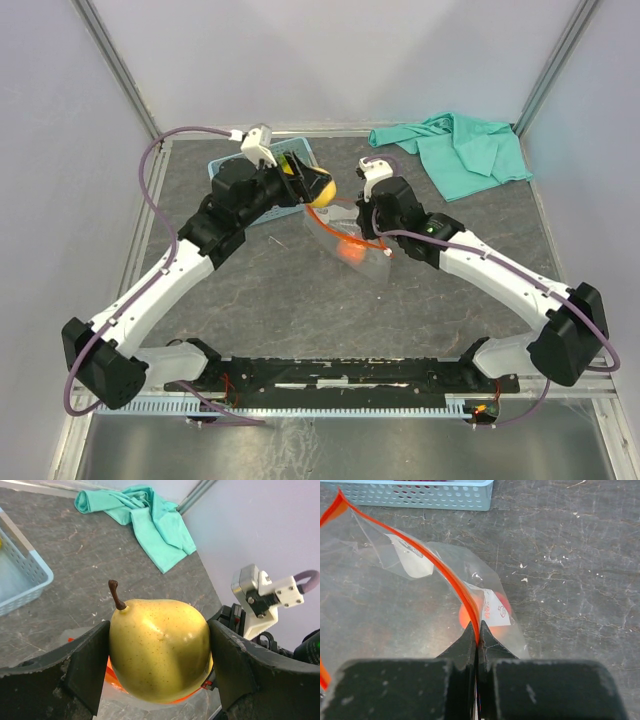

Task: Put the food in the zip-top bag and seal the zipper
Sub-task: Place the fake fruit in the zipper food storage bag.

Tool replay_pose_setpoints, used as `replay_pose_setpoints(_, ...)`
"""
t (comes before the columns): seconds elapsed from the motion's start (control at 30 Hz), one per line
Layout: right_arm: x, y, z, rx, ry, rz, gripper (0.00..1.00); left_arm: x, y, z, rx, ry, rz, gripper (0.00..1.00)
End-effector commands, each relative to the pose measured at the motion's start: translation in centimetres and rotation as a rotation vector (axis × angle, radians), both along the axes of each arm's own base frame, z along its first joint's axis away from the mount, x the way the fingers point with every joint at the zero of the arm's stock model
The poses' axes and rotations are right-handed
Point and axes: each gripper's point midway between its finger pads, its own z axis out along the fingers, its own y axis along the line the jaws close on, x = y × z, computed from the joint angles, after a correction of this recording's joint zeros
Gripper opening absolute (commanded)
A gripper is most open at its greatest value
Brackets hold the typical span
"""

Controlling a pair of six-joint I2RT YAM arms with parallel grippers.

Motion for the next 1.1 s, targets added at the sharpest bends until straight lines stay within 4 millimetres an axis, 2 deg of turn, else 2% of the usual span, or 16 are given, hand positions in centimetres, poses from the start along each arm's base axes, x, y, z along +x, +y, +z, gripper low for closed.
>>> replay_pose_setpoints(0.0, 0.9, 1.7, 2.9, 0.120, -0.036, -0.015, 0.02, -0.5, -1.3, 1.5, -0.085, -0.072, -0.003, 0.22)
replay_pose_setpoints(0.23, 1.0, 2.5, 3.1, 0.160, -0.021, -0.008, 0.02, -1.3, -2.6, -2.7, -0.006, -0.066, -0.016, 0.22)
replay_pose_setpoints(0.4, 1.3, 2.1, 4.1, 0.163, -0.045, -0.030, 0.02, -2.2, -2.3, -4.5, 0.079, -0.076, -0.037, 0.25)
replay_pose_setpoints(0.6, 1.2, 2.7, 4.9, 0.188, -0.047, -0.013, 0.02, -2.6, -1.9, -8.0, 0.247, -0.028, -0.060, 0.31)
replay_pose_setpoints(0.77, 1.2, 2.9, 5.2, 0.205, -0.047, -0.009, 0.02, -2.8, -1.4, -9.9, 0.376, -0.017, -0.070, 0.40)
replay_pose_setpoints(1.07, 1.2, 3.8, 5.0, 0.245, -0.018, -0.002, 0.02, -3.2, -2.4, -10.7, 0.388, 0.010, -0.109, 0.66)
